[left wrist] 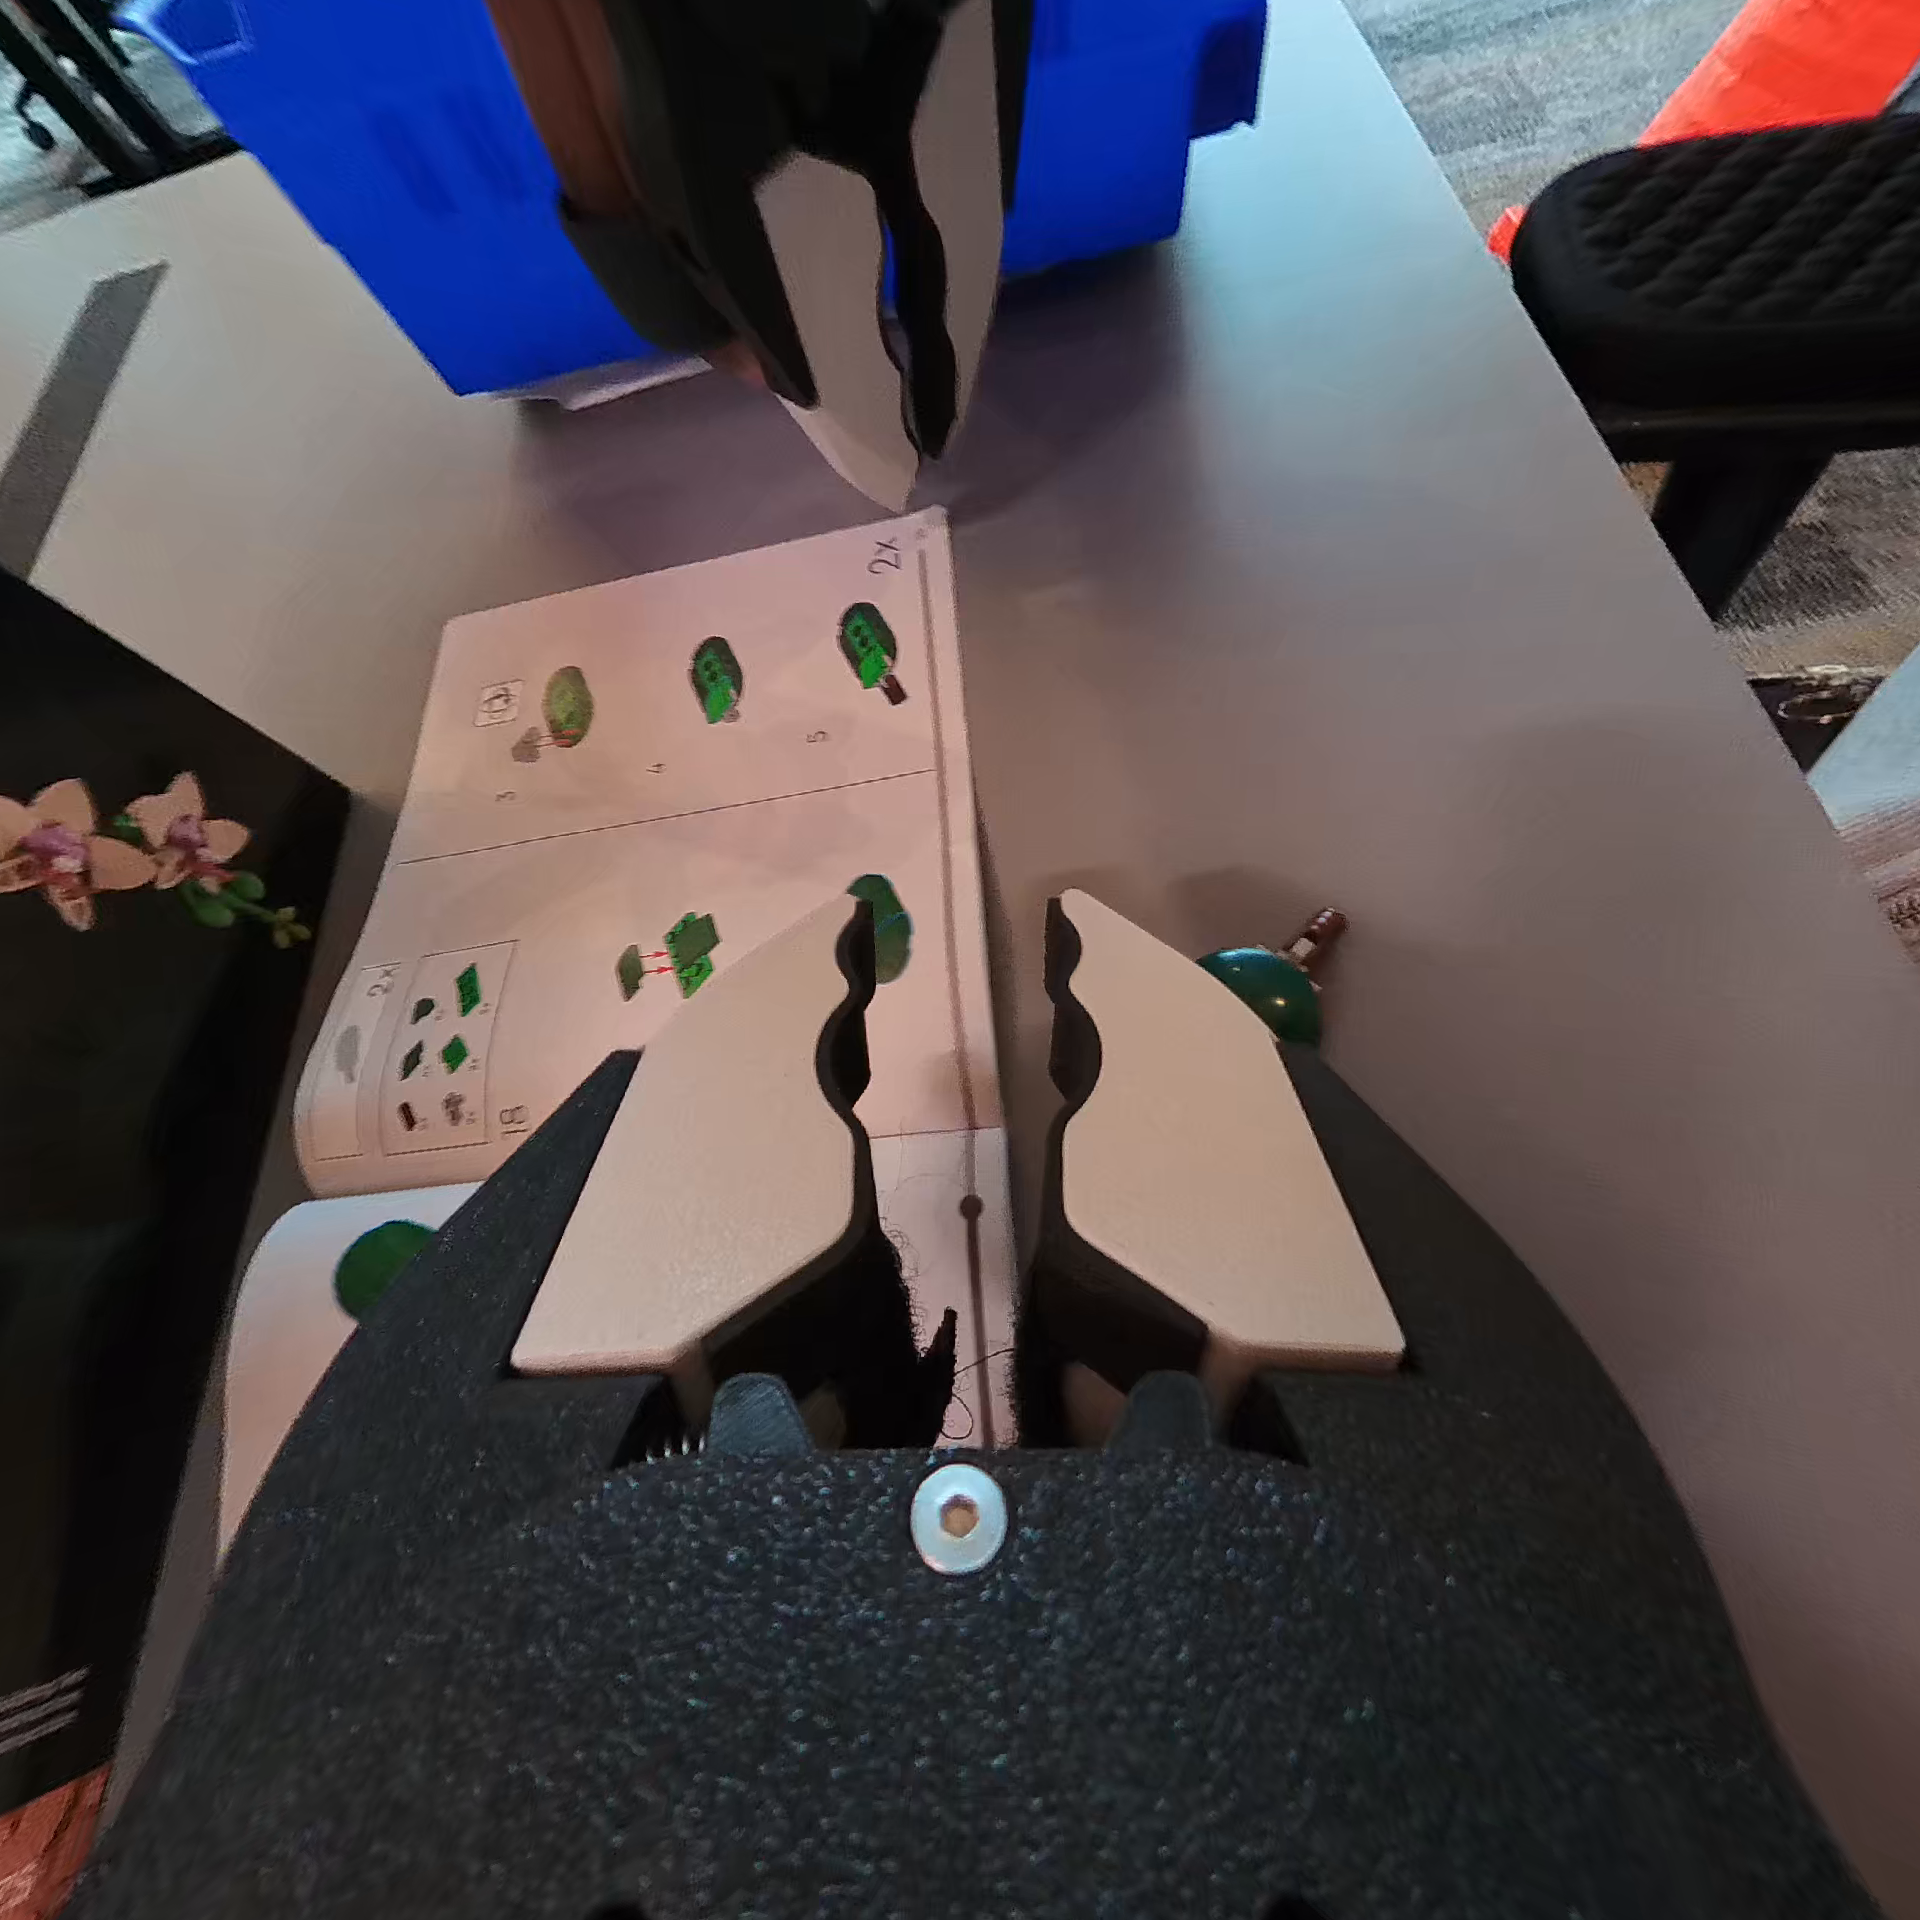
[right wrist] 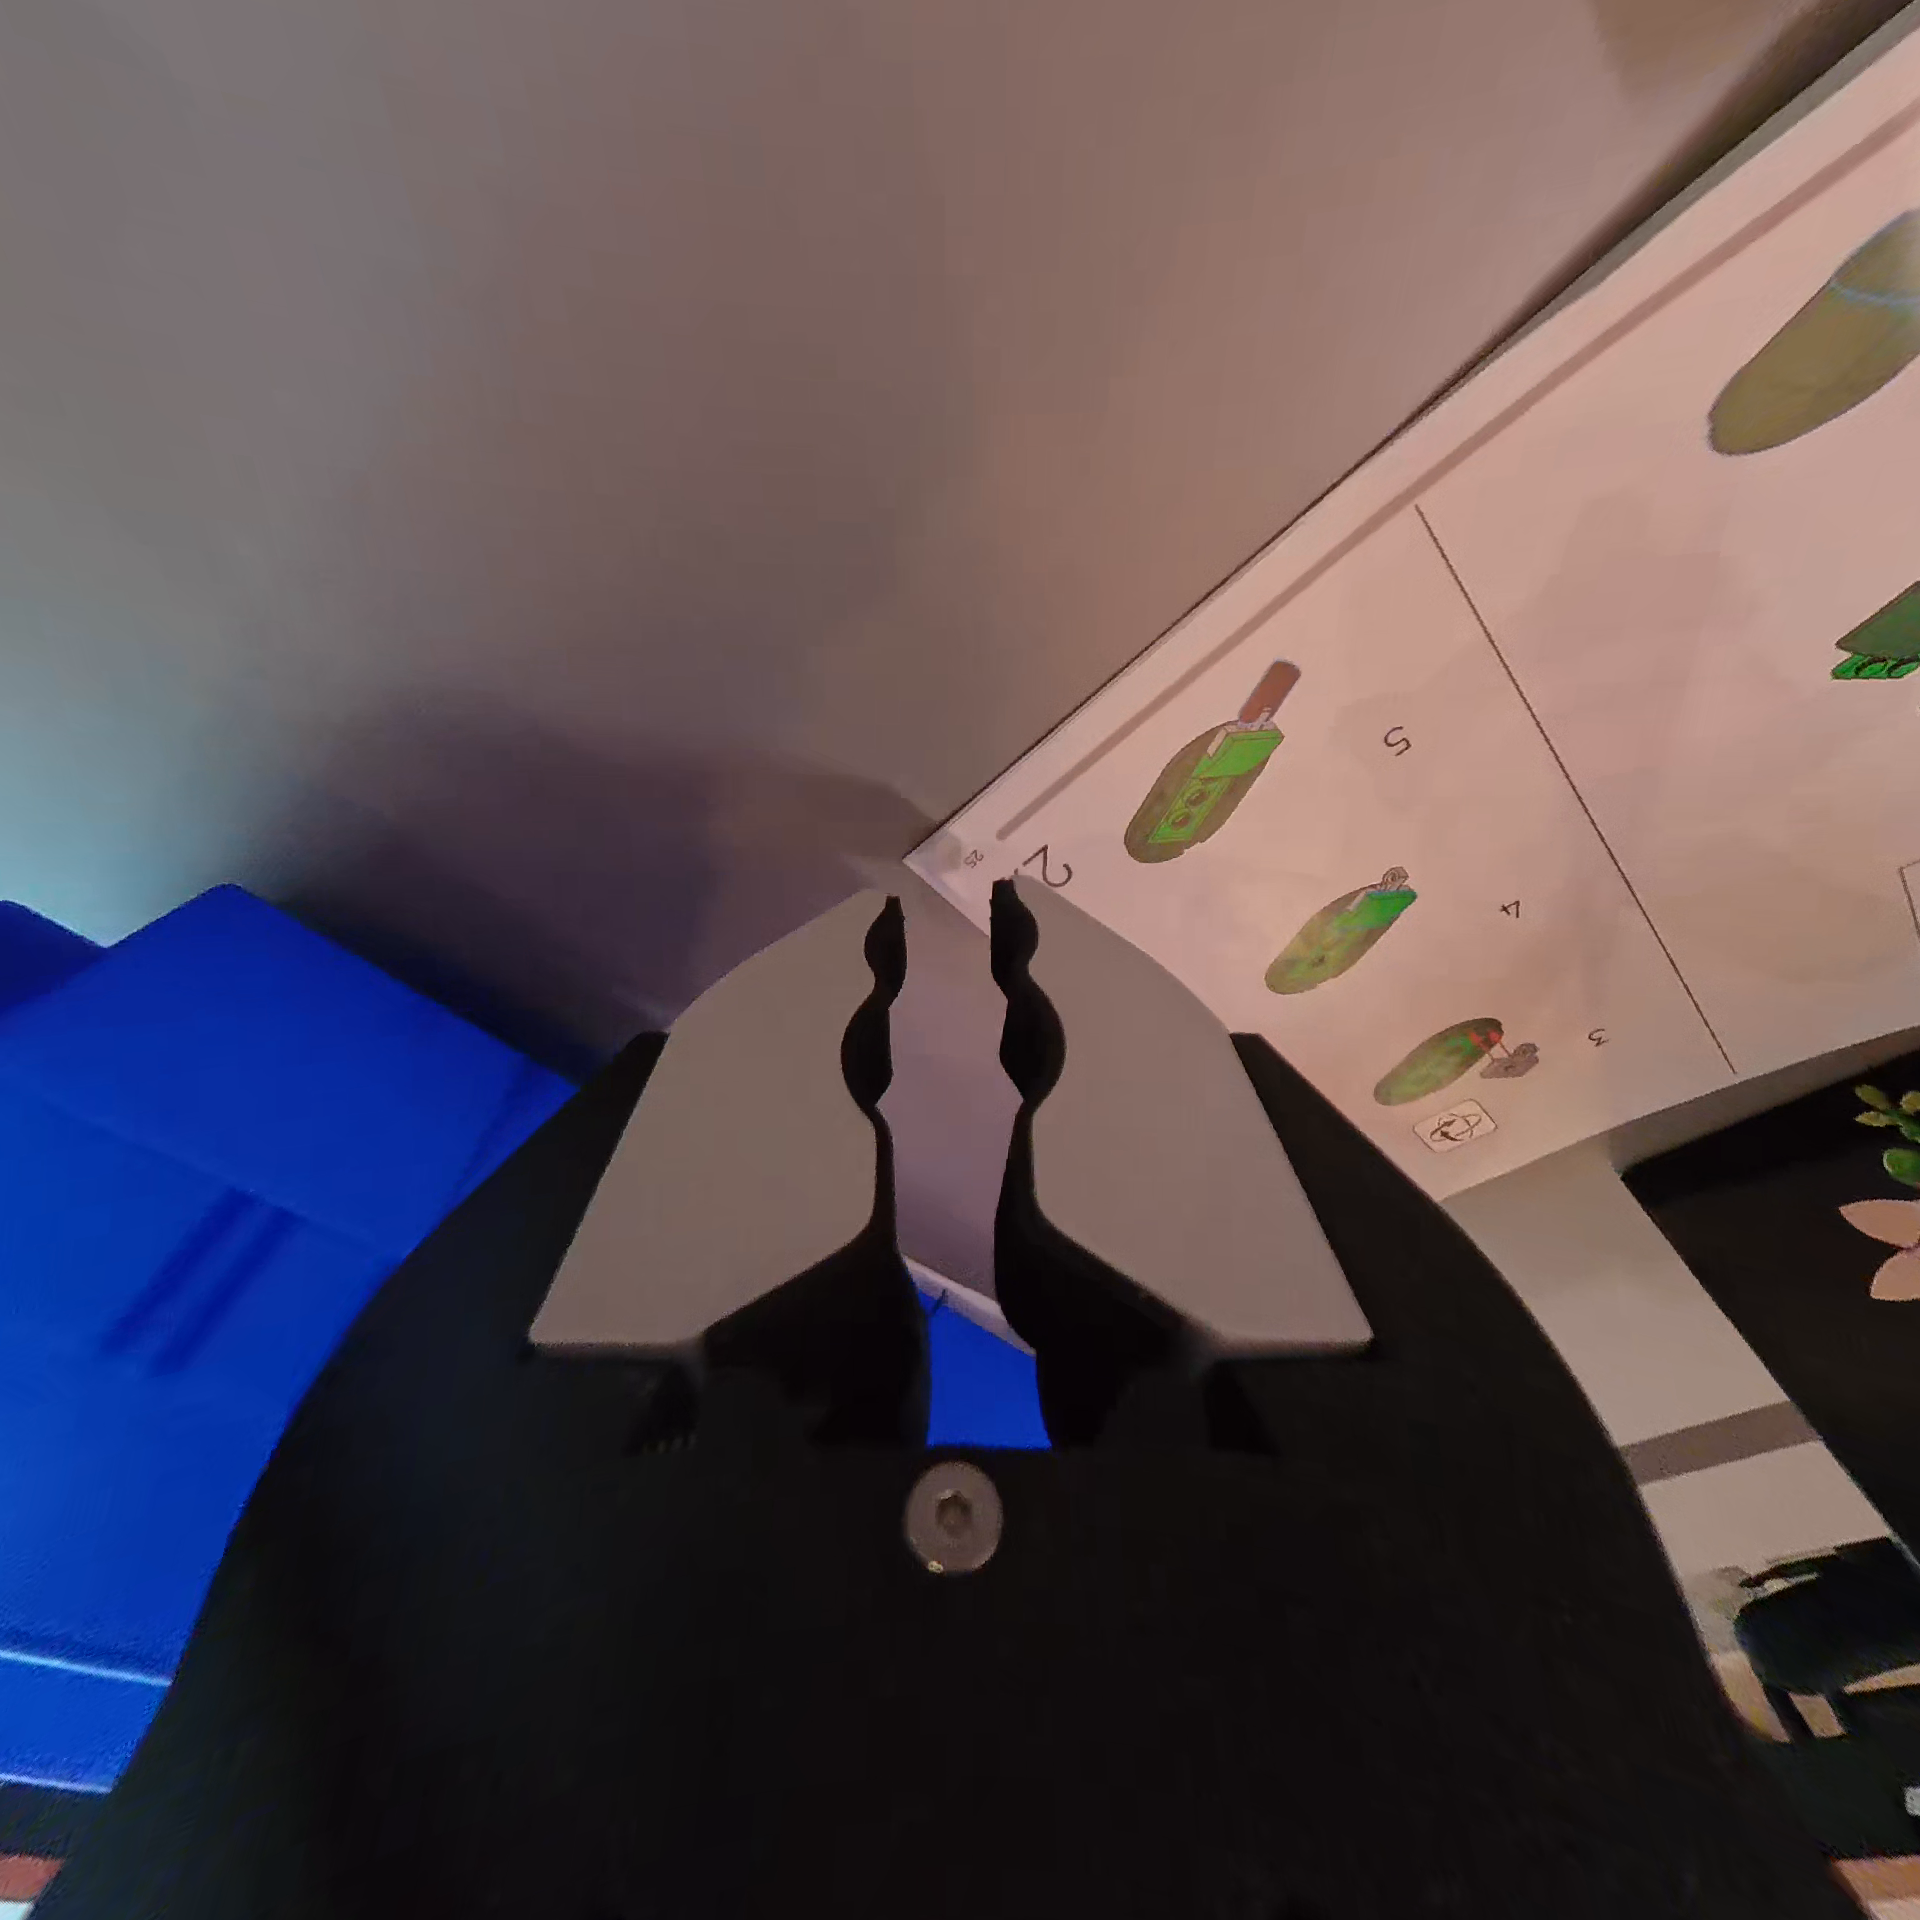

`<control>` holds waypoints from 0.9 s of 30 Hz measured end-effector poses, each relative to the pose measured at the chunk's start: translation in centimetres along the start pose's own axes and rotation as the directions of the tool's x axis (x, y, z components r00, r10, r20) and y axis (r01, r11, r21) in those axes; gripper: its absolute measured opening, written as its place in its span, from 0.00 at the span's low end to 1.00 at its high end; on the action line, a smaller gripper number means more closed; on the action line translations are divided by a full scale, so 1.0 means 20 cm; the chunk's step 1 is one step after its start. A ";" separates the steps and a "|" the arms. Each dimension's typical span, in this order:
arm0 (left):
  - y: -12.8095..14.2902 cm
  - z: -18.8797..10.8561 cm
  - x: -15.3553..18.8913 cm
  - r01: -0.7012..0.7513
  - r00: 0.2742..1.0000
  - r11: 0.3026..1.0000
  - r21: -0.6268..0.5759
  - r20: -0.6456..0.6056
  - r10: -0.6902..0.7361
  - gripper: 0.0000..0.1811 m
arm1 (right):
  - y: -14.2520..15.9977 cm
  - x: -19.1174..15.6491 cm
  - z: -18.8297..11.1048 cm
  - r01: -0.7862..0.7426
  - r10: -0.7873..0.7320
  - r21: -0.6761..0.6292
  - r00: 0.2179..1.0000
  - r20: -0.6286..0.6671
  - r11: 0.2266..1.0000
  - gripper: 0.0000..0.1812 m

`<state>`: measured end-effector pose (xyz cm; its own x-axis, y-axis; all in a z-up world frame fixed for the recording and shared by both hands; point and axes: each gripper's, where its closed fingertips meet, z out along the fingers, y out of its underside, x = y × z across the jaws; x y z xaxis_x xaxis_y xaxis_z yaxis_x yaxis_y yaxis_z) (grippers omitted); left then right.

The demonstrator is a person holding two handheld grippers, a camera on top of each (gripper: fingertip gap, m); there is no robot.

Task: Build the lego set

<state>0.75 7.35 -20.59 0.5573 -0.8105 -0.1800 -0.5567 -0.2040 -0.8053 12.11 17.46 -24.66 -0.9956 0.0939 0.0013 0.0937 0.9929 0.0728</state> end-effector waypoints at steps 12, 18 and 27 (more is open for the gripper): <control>0.00 -0.05 -0.07 0.028 0.998 0.999 0.035 0.046 -0.029 0.17 | -0.01 0.00 0.06 0.017 -0.017 0.019 1.000 -0.007 1.000 0.07; 0.01 -0.04 -0.06 0.023 0.999 0.999 0.026 0.043 -0.024 0.16 | -0.02 0.01 0.06 0.017 -0.017 0.025 1.000 -0.002 1.000 0.05; 0.02 -0.04 -0.06 0.018 0.999 1.000 0.023 0.044 -0.019 0.16 | -0.01 0.01 0.06 0.008 -0.009 0.025 1.000 0.013 1.000 0.00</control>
<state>-0.71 7.84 -20.14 0.5943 -0.7816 -0.1892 -0.5321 -0.2057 -0.8213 11.97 17.29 -25.78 -0.9962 0.0864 -0.0127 0.0857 0.9952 0.0478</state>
